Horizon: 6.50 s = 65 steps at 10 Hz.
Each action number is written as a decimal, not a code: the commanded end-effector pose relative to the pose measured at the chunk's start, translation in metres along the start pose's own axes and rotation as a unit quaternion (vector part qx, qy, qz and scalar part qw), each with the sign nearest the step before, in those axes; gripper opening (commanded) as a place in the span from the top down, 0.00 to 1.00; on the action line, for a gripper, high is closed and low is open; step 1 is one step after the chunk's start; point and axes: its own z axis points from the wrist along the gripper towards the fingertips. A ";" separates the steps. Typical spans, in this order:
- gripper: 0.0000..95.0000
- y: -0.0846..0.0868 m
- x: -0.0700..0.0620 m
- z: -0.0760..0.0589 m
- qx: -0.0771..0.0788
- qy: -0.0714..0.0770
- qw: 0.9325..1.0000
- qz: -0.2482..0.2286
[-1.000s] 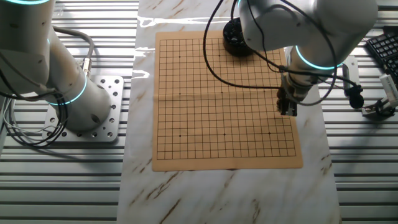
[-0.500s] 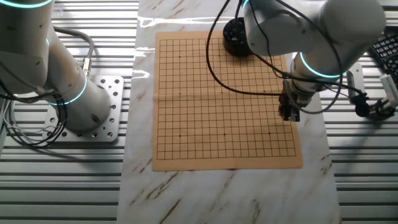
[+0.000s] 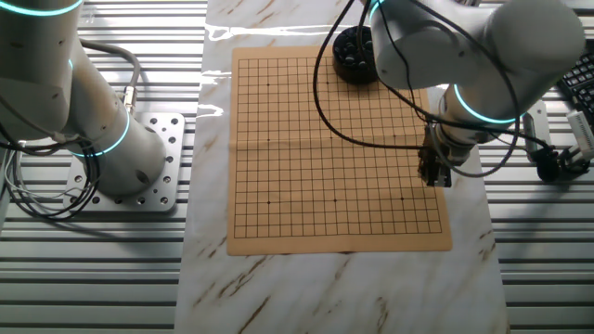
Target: Play the first move as black on the 3-4 point in the upper right corner of the Go board
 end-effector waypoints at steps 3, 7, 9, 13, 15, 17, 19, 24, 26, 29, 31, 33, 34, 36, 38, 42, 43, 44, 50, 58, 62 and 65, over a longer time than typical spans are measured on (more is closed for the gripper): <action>1.00 -0.003 0.000 0.003 -0.001 0.002 1.000 -0.003; 1.00 -0.008 0.003 0.005 -0.001 0.001 1.000 -0.011; 1.00 -0.010 0.003 0.005 -0.001 0.000 1.000 -0.013; 1.00 -0.017 0.004 0.007 -0.003 0.000 1.000 -0.024; 1.00 -0.019 0.003 0.008 -0.004 0.000 1.000 -0.026; 1.00 -0.020 0.003 0.008 -0.008 0.000 1.000 -0.025; 1.00 -0.022 0.004 0.009 -0.009 -0.001 1.000 -0.027; 1.00 -0.025 0.007 0.012 -0.010 -0.005 1.000 -0.027; 1.00 -0.027 0.009 0.013 -0.011 -0.008 1.000 -0.028; 1.00 -0.029 0.012 0.016 -0.013 -0.009 0.999 -0.032; 1.00 -0.030 0.012 0.016 -0.017 -0.009 0.999 -0.031; 1.00 -0.030 0.012 0.016 -0.018 -0.009 0.999 -0.032; 1.00 -0.030 0.012 0.016 -0.019 -0.009 0.999 -0.033; 1.00 -0.030 0.012 0.016 -0.024 -0.009 0.999 -0.034; 1.00 -0.030 0.011 0.016 -0.026 -0.008 0.999 -0.035; 1.00 -0.030 0.011 0.017 -0.026 -0.009 0.999 -0.036; 1.00 -0.030 0.011 0.017 -0.028 -0.008 0.999 -0.036; 1.00 -0.031 0.011 0.017 -0.028 -0.008 0.999 -0.036; 1.00 -0.031 0.010 0.018 -0.030 -0.009 0.999 -0.039; 1.00 -0.031 0.010 0.019 -0.041 -0.008 0.999 -0.033; 1.00 -0.031 0.010 0.019 -0.041 -0.008 0.999 -0.033; 1.00 -0.031 0.011 0.019 -0.044 -0.011 0.998 -0.034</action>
